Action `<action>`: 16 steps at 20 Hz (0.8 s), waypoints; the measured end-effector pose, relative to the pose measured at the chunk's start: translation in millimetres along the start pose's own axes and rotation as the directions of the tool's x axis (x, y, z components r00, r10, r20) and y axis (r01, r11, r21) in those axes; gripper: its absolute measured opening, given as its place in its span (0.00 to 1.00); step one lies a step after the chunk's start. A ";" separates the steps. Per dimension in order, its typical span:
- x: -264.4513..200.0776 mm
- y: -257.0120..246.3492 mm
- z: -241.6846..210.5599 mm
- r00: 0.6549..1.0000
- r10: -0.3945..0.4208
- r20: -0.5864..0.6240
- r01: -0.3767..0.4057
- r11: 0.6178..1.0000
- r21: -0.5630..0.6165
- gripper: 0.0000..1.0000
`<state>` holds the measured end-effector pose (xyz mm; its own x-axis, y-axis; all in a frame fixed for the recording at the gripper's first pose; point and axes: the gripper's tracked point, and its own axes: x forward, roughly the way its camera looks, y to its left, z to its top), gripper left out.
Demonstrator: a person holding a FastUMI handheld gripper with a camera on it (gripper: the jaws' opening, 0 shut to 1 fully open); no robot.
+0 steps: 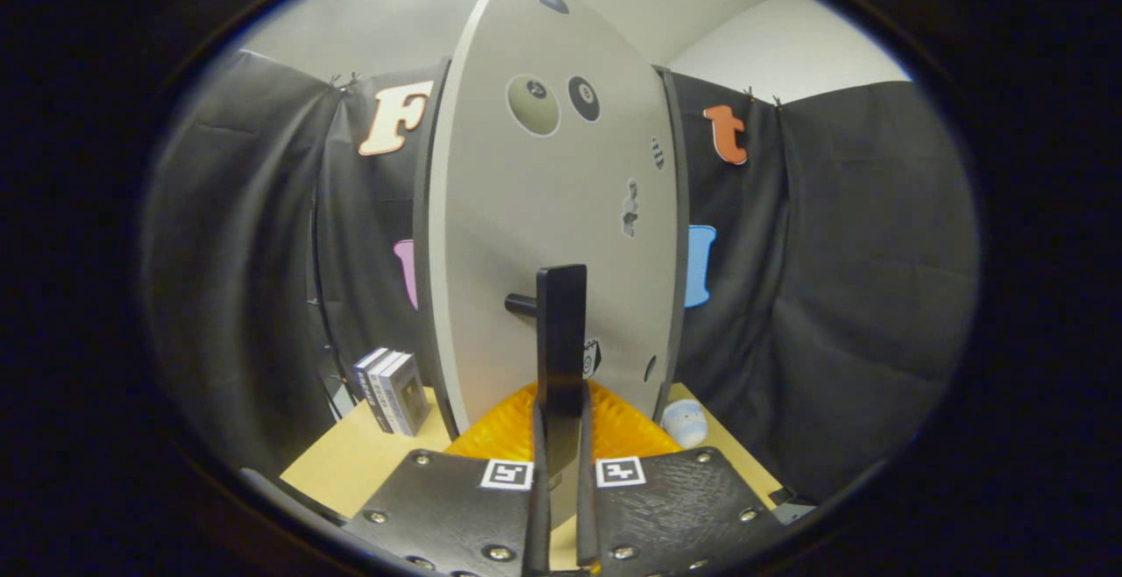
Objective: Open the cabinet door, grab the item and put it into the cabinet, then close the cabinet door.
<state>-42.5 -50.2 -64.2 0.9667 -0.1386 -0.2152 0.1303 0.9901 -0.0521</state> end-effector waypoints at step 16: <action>-16.1 -44.9 -3.8 0.991 -0.126 -0.039 0.127 0.991 0.047 0.11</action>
<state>-64.7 -92.5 -62.1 0.9332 -0.2626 -0.2451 0.2627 0.9643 -0.0328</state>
